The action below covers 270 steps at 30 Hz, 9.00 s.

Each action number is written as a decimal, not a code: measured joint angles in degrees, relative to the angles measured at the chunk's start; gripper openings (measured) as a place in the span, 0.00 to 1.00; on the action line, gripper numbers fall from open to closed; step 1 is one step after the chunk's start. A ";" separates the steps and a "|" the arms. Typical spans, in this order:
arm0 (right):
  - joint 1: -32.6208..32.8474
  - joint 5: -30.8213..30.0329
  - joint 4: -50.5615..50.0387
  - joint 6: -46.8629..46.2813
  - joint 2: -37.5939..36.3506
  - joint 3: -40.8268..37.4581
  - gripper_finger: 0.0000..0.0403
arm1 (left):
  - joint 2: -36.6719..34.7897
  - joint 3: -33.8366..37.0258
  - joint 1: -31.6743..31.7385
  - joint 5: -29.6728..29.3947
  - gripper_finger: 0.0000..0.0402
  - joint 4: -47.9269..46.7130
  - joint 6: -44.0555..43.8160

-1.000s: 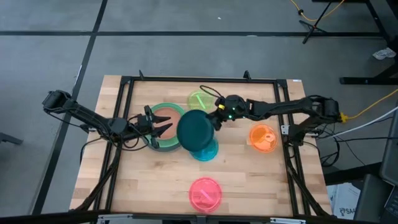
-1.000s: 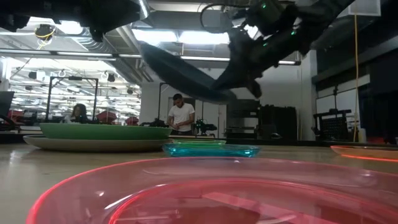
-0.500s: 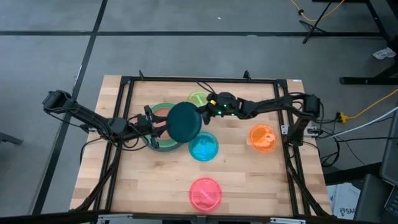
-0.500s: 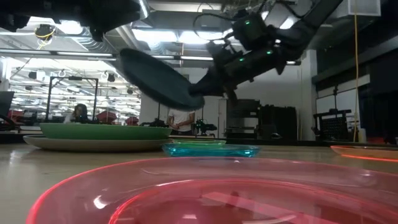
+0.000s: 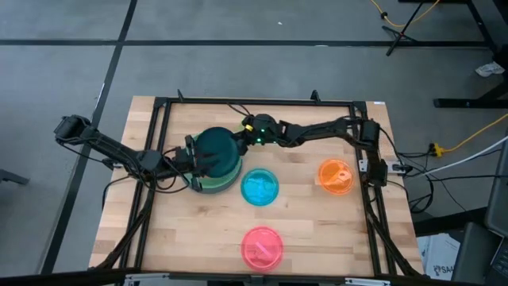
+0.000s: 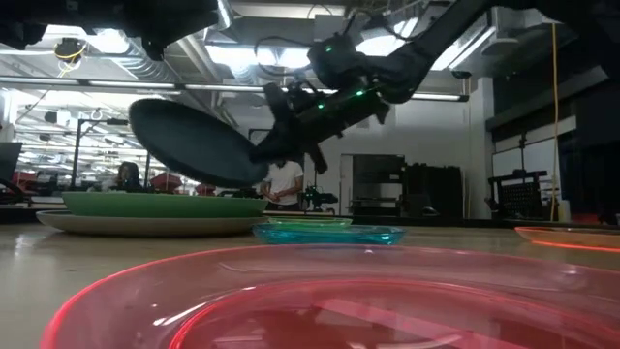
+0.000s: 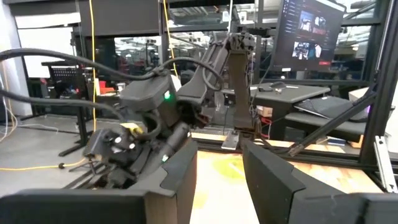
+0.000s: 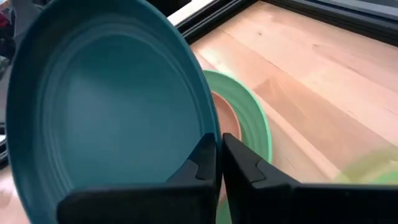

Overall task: Stack plastic plates
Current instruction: Stack the dark blue plate on top of brown plate, then stack the orange plate on top of dark blue plate

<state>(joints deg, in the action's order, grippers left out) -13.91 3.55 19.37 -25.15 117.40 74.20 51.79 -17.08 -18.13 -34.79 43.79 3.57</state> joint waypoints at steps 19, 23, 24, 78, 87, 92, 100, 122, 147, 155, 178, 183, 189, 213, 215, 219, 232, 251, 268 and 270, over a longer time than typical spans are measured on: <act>0.07 3.15 -1.72 -0.52 8.05 6.92 0.07 | 0.00 0.02 0.00 0.00 0.31 -0.02 0.02; 0.07 3.15 -1.72 -0.52 8.05 6.92 0.19 | 0.00 0.02 0.00 -0.01 0.31 -0.02 0.00; 0.06 3.15 -1.74 -0.45 8.05 6.92 0.22 | 0.00 0.02 0.00 0.00 0.31 -0.02 0.00; 16.15 -10.15 -72.81 1.39 -49.34 -26.63 0.30 | 4.94 0.09 1.46 3.01 0.31 -6.10 -1.97; 16.20 -3.42 -78.77 -5.12 -48.89 -26.67 0.30 | 5.66 0.09 1.44 2.99 0.31 -5.77 -3.41; 16.22 -2.45 -79.11 -4.60 -48.89 -29.01 0.30 | 5.66 0.09 1.44 2.99 0.31 -5.64 -3.16; 16.21 -1.40 -79.10 -4.45 -48.88 -37.13 0.30 | 5.66 0.09 1.44 2.97 0.31 -5.66 -3.02; 16.15 -3.06 -52.46 -6.14 -48.82 -46.63 0.30 | 5.66 0.09 1.44 2.95 0.31 -5.62 -3.37; -4.14 -0.24 -74.52 12.35 -49.38 -31.89 0.30 | 5.66 0.07 1.44 6.97 0.31 -5.82 -3.48; -17.60 2.58 -69.12 16.17 -48.93 -35.05 0.30 | 5.66 0.07 1.49 6.97 0.31 -5.84 -3.45; -22.23 12.83 -63.93 21.34 -32.34 -34.84 0.52 | 5.66 0.04 1.49 7.04 0.31 -5.86 -2.99; -22.23 14.29 -63.64 22.01 -31.42 -34.75 0.50 | 5.66 0.04 1.50 7.04 0.31 -5.88 -2.98; -22.21 16.19 -62.83 22.84 -31.29 -34.95 0.35 | 5.66 0.04 1.51 7.03 0.31 -5.86 -3.04; -22.05 21.88 -60.27 25.74 -31.18 -35.08 0.01 | 5.64 0.04 1.51 6.84 0.31 -5.07 -4.50; -22.05 23.95 -59.18 25.75 -31.18 -35.08 0.00 | 5.64 0.04 1.51 6.82 0.31 -5.07 -4.50; -22.07 25.64 -58.52 25.63 -31.18 -35.08 0.00 | 5.64 0.04 1.51 6.78 0.31 -4.63 -4.50; -22.08 29.50 -62.49 25.62 -31.20 -32.44 0.00 | 5.64 0.04 1.51 6.78 0.31 -4.37 -4.48; -19.02 29.21 -63.80 25.18 -31.27 -21.70 0.00 | 5.64 0.04 1.51 5.42 0.31 -3.68 -3.43; -10.53 27.38 -43.67 10.58 -31.27 -16.62 0.00 | 5.64 0.04 1.51 5.44 0.31 -4.11 -3.02; -10.39 26.52 -42.78 9.14 -31.27 -16.32 0.00 | 5.64 0.04 1.51 5.44 0.31 -4.13 -3.26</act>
<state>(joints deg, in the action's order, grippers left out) -24.31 30.07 -23.41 -16.01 86.13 57.88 57.43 -17.04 -16.62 -29.34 39.66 0.32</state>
